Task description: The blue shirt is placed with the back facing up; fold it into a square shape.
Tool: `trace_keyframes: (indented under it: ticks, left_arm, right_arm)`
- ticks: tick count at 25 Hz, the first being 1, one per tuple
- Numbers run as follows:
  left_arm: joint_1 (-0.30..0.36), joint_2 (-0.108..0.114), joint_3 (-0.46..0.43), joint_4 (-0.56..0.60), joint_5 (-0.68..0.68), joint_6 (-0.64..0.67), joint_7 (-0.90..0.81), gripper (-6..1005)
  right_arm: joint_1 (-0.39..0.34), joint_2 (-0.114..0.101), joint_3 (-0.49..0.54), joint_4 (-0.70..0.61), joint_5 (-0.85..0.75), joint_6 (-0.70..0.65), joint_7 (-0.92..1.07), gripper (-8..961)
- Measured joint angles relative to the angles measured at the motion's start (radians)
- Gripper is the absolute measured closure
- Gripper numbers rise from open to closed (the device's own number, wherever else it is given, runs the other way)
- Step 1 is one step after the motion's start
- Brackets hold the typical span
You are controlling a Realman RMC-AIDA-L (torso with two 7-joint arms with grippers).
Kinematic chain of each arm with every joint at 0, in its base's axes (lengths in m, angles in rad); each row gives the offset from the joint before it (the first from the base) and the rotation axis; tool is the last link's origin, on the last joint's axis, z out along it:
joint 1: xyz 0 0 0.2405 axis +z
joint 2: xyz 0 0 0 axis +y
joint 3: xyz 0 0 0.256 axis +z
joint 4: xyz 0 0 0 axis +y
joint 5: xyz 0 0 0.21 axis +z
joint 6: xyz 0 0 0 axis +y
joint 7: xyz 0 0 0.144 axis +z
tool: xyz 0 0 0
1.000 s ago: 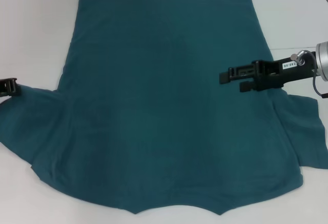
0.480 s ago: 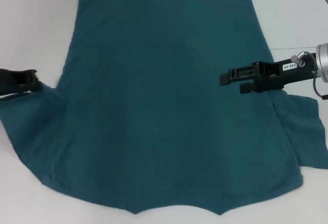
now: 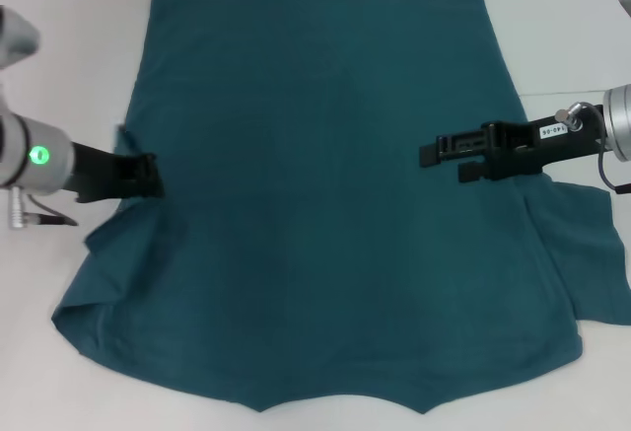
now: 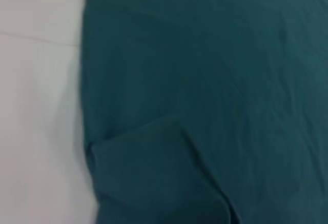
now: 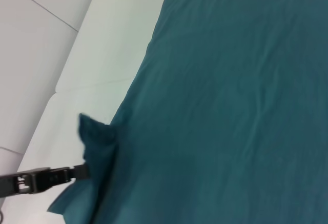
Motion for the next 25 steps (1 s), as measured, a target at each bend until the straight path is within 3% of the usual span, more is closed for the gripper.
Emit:
trace_keyframes:
  ticks: [5,17,25]
  left_arm:
    - [-0.026,-0.022,0.013,-0.025,0.015,-0.035,-0.002,997]
    - [-0.053,-0.029,0.02,-0.06,0.011,-0.065,-0.002,998]
    - [-0.054,-0.023,0.017,-0.064,-0.09,-0.072,0.019,997]
  right_arm:
    - [-0.002,0.0,0.0,0.0,0.0,0.0,0.0,20]
    - [-0.005,0.0,0.0,0.0,0.0,0.003,0.0,20]
    - [-0.006,0.0,0.0,0.0,0.0,0.003,0.0,21]
